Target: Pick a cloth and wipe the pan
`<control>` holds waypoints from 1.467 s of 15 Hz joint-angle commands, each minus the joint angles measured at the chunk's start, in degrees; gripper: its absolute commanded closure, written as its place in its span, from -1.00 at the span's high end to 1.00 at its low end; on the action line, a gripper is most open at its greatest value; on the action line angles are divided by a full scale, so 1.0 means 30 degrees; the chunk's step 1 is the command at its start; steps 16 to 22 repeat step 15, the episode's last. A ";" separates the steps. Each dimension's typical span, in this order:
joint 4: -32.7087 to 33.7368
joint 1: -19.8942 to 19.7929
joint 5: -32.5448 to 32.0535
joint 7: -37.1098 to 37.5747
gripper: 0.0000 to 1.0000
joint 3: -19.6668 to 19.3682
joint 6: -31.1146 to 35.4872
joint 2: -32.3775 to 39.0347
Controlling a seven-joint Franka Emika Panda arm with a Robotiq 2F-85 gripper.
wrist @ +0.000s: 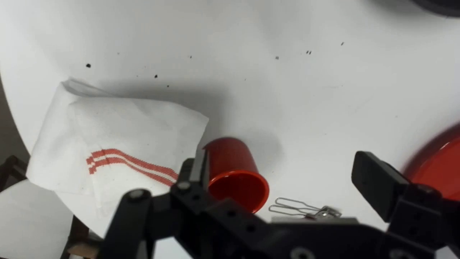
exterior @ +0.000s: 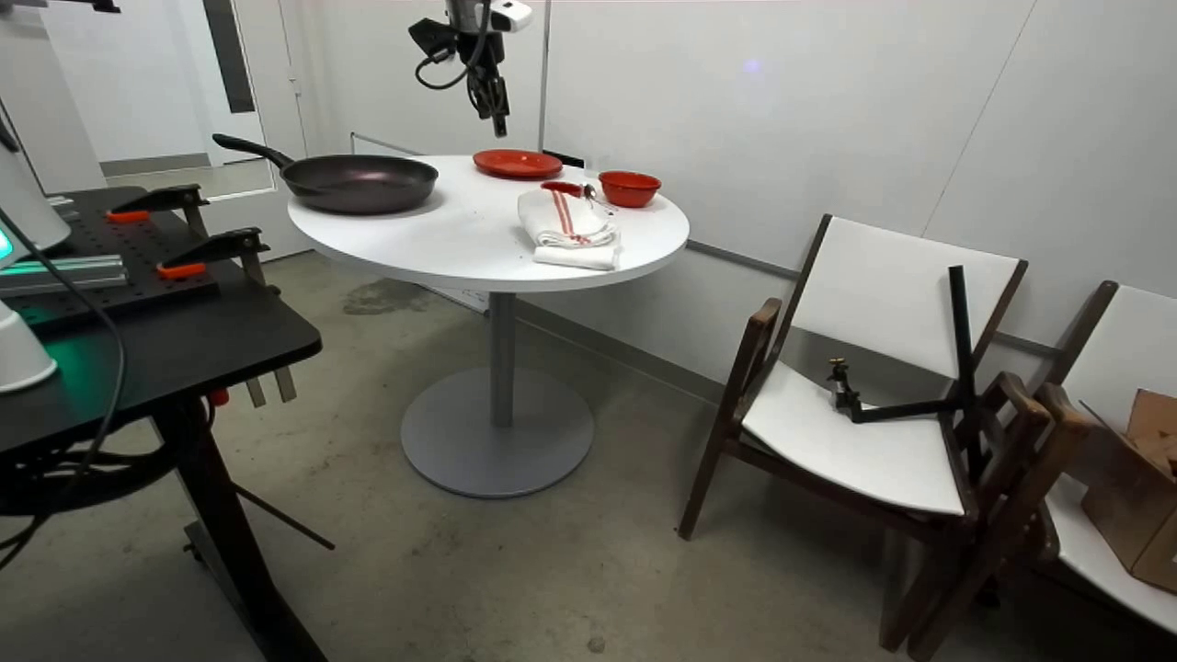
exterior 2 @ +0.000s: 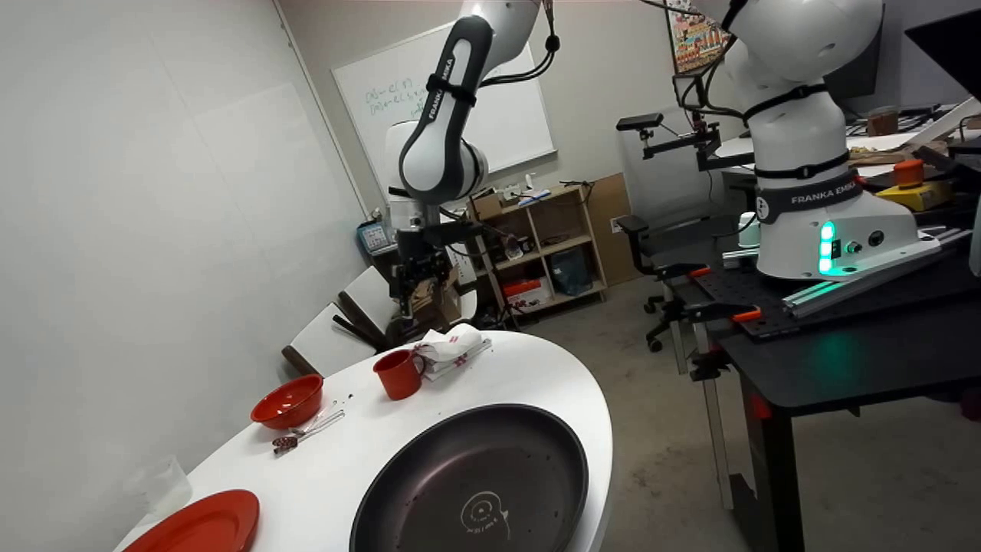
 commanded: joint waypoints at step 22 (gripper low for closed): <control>-0.7514 -0.0125 0.3338 -0.6501 1.00 0.1482 -0.0575 -0.6223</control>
